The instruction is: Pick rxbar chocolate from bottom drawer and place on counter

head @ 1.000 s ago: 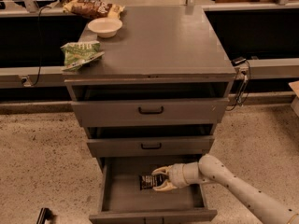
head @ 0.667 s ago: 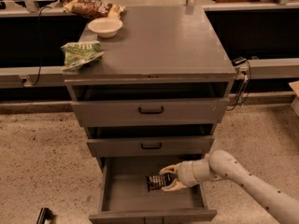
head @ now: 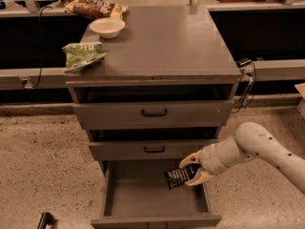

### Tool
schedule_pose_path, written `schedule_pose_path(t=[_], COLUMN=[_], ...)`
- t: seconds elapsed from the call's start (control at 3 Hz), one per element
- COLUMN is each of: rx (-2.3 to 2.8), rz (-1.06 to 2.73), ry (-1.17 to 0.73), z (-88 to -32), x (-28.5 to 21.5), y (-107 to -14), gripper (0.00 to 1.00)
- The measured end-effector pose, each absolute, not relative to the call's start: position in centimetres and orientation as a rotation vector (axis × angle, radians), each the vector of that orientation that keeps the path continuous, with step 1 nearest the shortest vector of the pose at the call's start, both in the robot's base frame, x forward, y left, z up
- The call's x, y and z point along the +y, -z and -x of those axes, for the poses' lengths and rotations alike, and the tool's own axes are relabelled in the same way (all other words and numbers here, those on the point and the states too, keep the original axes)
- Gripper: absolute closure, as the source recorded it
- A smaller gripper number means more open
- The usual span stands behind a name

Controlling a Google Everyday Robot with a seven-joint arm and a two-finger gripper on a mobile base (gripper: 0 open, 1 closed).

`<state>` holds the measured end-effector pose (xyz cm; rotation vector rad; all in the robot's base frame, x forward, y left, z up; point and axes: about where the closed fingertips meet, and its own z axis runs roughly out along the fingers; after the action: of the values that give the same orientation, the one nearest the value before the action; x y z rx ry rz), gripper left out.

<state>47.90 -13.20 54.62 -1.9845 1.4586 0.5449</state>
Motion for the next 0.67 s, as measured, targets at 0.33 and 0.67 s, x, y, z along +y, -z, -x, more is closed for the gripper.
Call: schedule_pose_path(t=[0.33, 0.67], rx=[1.512, 1.561], rz=[2.063, 2.091], ry=[-0.532, -0.479], z=[-48.0, -48.6], x=[-13.9, -14.0], y=[-61.2, -67.9], gripper=[1.0, 1.0])
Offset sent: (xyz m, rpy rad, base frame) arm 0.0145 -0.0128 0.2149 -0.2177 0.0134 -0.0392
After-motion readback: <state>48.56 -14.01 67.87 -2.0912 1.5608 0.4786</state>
